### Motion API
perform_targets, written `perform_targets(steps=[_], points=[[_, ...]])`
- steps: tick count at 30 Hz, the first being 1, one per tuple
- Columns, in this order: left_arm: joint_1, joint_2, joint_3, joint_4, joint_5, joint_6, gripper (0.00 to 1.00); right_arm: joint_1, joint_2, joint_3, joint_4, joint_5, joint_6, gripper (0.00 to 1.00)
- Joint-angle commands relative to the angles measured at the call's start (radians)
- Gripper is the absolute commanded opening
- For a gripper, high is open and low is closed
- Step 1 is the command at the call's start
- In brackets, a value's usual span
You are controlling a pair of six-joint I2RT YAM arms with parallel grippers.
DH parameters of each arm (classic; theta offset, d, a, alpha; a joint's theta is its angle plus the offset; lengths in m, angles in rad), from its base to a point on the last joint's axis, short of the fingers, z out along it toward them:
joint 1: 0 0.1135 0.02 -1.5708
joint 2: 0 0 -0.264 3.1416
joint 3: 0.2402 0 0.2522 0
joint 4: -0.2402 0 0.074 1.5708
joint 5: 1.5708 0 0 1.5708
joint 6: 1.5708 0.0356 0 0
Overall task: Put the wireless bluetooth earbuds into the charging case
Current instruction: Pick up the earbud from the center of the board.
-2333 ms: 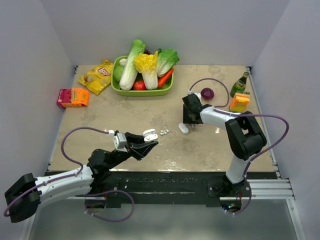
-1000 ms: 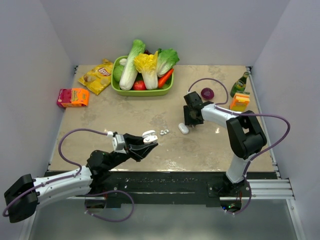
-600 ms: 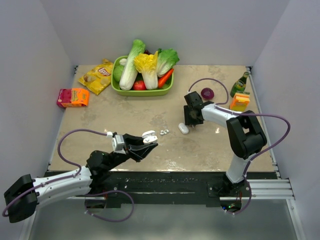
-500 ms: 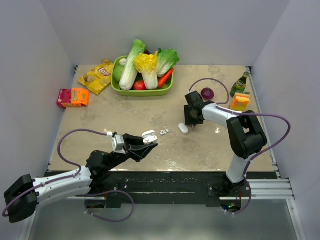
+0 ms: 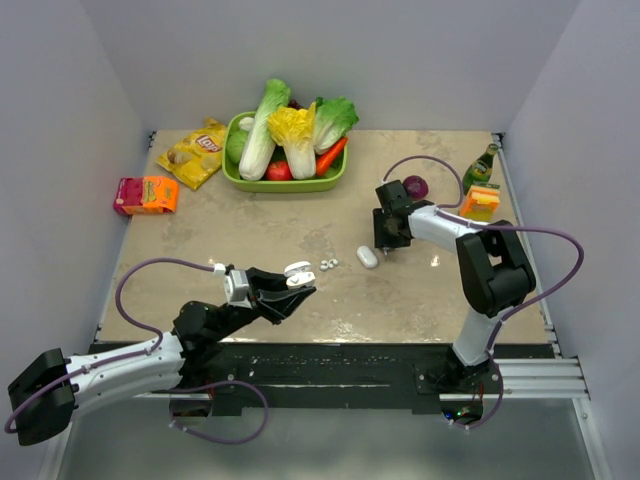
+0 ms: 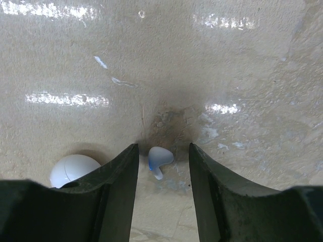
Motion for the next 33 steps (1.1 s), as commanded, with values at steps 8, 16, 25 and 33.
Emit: perform_targets(steps=[8,16,25,33], points=[[-0.01,-0.005,-0.01,0.05,-0.005,0.001,0.0,-0.012,0.05,-0.036,-0.034,-0.041,-0.02,0.4],[-0.01,-0.002,-0.01,0.05,-0.005,0.001,0.0,-0.002,0.044,-0.047,-0.035,-0.06,-0.026,0.34],[-0.012,0.004,-0.007,0.053,-0.003,0.003,0.0,0.004,0.035,-0.051,-0.041,-0.06,-0.023,0.3],[-0.012,0.016,-0.005,0.059,0.003,0.0,0.0,0.007,0.032,-0.059,-0.035,-0.057,-0.017,0.06]])
